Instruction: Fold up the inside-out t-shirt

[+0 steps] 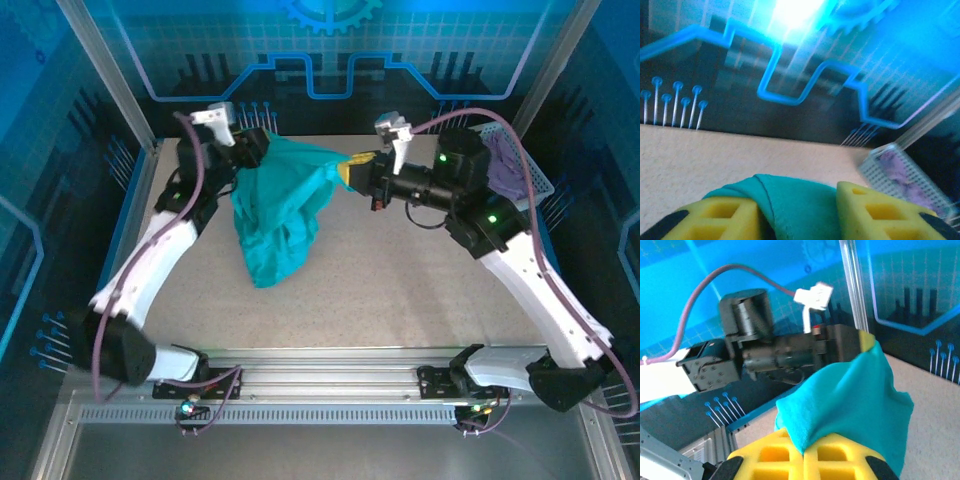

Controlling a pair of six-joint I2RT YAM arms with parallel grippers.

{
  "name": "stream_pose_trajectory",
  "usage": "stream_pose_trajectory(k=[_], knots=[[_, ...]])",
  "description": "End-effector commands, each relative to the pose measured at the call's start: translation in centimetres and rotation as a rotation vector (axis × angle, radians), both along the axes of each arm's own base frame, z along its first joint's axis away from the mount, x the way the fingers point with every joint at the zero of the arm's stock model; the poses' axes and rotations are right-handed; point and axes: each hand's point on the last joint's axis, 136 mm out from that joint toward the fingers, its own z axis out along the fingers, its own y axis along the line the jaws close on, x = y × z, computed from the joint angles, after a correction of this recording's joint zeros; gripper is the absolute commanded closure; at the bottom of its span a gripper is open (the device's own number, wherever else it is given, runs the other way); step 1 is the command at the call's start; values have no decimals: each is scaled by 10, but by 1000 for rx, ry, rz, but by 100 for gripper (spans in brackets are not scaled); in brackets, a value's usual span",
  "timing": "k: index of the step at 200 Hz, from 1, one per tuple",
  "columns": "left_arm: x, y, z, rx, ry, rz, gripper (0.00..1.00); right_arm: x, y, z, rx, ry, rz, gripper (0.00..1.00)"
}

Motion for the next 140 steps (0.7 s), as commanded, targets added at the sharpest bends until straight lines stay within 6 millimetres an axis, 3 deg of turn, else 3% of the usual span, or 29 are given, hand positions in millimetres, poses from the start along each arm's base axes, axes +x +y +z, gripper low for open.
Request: stream_pose_trajectory(k=[1,16,40,60,78,110,140], knots=[[13,17,-74,129,229,78,48,43,-5,-43,-59,157,-108,100],[-8,16,-88,98,245,68,41,57,-1,-71,-100,219,-112,100],[-68,-18,-109,33,188,-75,21,67,8,-108,-160,287,-71,100],[-108,-48,-137,49,197,-216,19,76,4,-133,-194,344,-68,100],[-129,-75,-158,82,196,-343,20,82,-2,-151,-203,390,-68,100],[-141,-129,-159,137,150,-520,20,84,-2,-164,-215,418,-61,100],[-118,-145,-164,165,148,-513,26,85,-4,-171,-227,428,-70,100]])
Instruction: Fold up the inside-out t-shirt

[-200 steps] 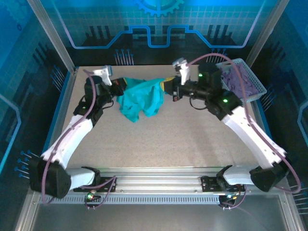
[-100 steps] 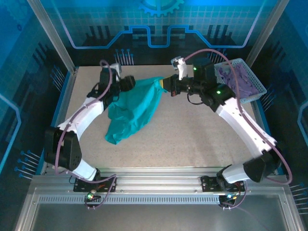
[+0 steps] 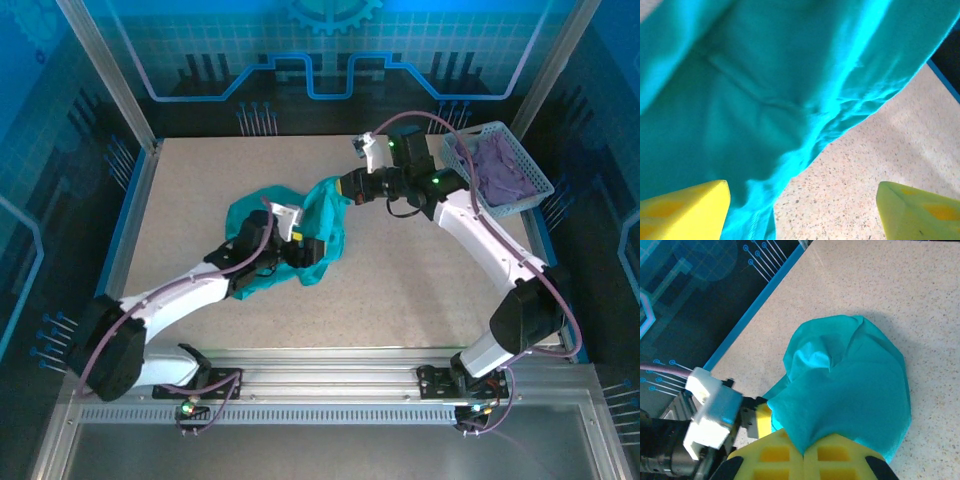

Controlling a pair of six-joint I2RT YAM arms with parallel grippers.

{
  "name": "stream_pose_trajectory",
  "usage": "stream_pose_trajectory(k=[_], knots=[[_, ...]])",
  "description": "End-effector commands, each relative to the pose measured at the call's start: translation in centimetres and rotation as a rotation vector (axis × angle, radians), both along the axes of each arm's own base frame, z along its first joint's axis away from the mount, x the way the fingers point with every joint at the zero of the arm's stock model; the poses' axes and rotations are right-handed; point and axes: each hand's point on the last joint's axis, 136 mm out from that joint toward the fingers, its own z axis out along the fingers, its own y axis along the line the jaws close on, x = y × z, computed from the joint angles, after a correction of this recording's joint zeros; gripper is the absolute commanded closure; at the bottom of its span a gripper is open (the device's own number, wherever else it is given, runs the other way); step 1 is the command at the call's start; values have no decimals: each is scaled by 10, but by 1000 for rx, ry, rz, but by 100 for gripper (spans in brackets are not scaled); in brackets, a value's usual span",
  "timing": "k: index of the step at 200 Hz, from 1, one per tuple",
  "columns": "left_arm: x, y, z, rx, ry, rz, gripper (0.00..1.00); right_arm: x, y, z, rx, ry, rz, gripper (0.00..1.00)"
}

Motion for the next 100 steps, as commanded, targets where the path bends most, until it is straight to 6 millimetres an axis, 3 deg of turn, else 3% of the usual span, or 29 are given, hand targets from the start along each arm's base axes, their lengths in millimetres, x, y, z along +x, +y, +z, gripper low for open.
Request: stream_pose_trajectory(k=[1,46,68,84,100], knots=[[24,-18,22,-18,-104,-36,26,-2,0,-12,-9,25,24,100],[61,-30,16,6,-128,-1,60,0,-8,-27,-62,43,-3,100],[65,-26,20,-46,-119,1,87,18,-26,-41,-152,53,-92,100],[63,-17,23,-102,-98,13,99,45,-50,-58,-276,57,-222,87],[61,-10,24,-178,-52,11,100,73,-75,-74,-404,61,-341,67]])
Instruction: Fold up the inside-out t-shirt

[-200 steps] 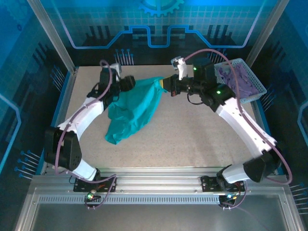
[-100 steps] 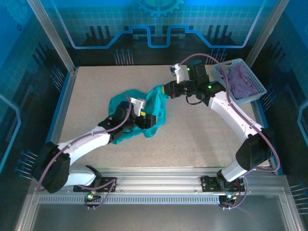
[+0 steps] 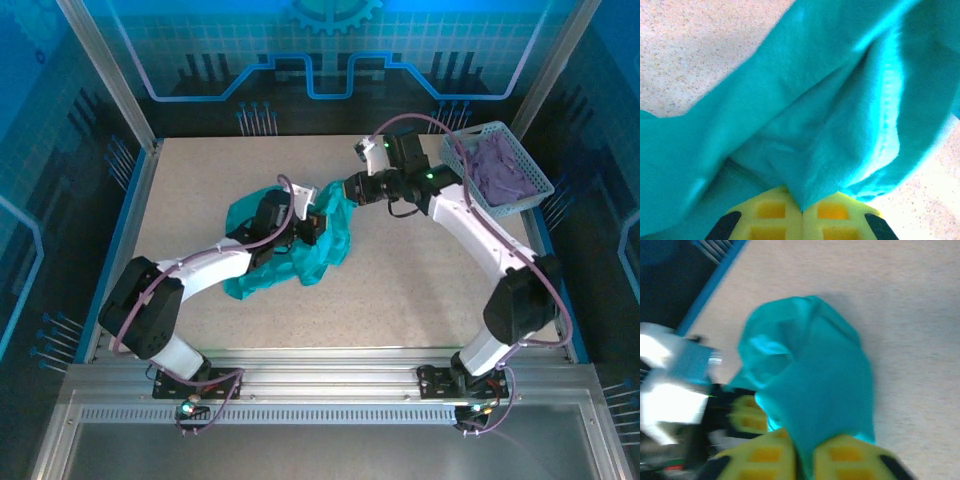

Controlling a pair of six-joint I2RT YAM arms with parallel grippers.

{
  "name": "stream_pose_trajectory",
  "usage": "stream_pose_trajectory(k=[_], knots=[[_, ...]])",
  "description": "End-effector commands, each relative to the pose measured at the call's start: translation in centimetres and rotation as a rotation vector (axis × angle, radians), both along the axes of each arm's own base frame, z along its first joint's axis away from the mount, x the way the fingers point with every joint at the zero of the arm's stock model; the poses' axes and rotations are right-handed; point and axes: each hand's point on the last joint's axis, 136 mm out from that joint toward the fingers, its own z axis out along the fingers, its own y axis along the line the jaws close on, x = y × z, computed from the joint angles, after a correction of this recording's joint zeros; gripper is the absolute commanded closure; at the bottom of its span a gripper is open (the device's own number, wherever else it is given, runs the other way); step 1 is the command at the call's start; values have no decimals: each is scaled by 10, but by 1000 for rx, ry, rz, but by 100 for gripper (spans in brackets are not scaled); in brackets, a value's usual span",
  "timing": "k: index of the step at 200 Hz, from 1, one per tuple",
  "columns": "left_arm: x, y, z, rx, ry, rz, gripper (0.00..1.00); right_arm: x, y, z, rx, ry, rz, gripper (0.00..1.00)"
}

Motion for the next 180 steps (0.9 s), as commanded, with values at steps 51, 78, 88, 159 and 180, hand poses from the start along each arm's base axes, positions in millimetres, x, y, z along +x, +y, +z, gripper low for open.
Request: stream_pose_trajectory(k=[51,78,88,159,180], knots=[[-8,20,17,-229,87,-4,100,-15,-27,-84,-344,-29,-99,32],[-9,23,18,-216,94,-2,100,-39,-26,-135,-370,38,-104,29],[-9,23,20,-211,90,-3,100,-38,-35,-151,-396,72,-135,28],[-10,25,48,-252,96,16,100,-54,-40,-187,-272,160,-147,32],[-9,26,54,-240,95,17,100,-36,-34,-197,-209,174,-184,36]])
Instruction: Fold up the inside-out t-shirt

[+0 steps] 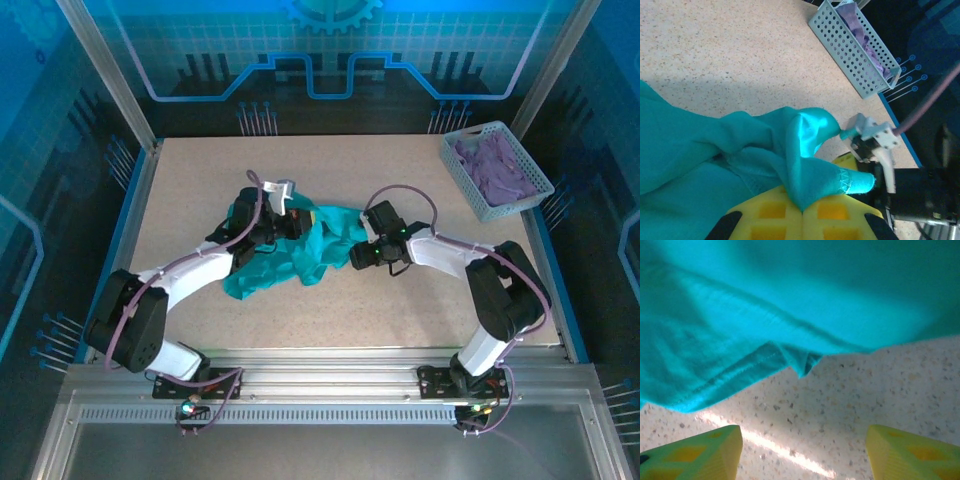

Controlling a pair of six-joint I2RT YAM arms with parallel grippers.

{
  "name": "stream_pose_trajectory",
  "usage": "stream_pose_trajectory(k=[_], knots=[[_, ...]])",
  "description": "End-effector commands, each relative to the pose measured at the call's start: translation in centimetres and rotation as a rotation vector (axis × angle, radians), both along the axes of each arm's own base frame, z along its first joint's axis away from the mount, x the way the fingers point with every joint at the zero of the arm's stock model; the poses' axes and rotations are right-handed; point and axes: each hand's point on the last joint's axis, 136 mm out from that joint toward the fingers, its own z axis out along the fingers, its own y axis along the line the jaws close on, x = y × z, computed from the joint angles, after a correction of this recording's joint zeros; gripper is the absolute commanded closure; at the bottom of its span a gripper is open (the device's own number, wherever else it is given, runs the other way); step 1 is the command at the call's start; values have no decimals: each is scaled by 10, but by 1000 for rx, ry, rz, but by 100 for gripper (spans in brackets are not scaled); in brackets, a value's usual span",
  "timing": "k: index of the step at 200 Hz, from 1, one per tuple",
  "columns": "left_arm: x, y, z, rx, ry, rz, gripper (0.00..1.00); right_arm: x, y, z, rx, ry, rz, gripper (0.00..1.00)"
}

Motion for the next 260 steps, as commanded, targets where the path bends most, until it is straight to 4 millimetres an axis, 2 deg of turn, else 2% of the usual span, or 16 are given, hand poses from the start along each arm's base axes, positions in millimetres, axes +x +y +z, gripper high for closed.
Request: stream_pose_trajectory(k=[1,24,64,94,117,127,140,170,201,208,226,245,260], knots=[[1,0,33,-32,-35,-10,100,30,15,4,134,-45,-64,36],[1,1,34,-35,-35,-3,100,45,19,-5,148,-57,-79,42],[0,2,32,-35,-32,-1,100,57,28,-11,163,-74,-66,54],[2,6,32,-31,-27,16,100,63,31,-7,177,-100,-54,74],[8,17,33,-47,-8,69,100,62,25,15,188,-138,-48,92],[11,25,35,-58,6,107,100,60,19,32,198,-159,-50,97],[17,43,41,-77,19,170,100,53,11,64,214,-201,-43,100],[21,77,81,-105,-50,283,100,37,-12,154,245,-362,-43,100],[16,108,148,-67,-201,401,100,27,-45,261,267,-570,-93,100],[14,116,167,-59,-241,433,100,25,-53,289,271,-626,-106,100],[6,131,214,-55,-335,492,100,18,-64,348,279,-734,-113,100],[-6,136,262,-75,-431,501,100,9,-68,395,285,-815,-102,100],[-14,141,287,-76,-482,516,100,4,-69,413,278,-831,-88,100]])
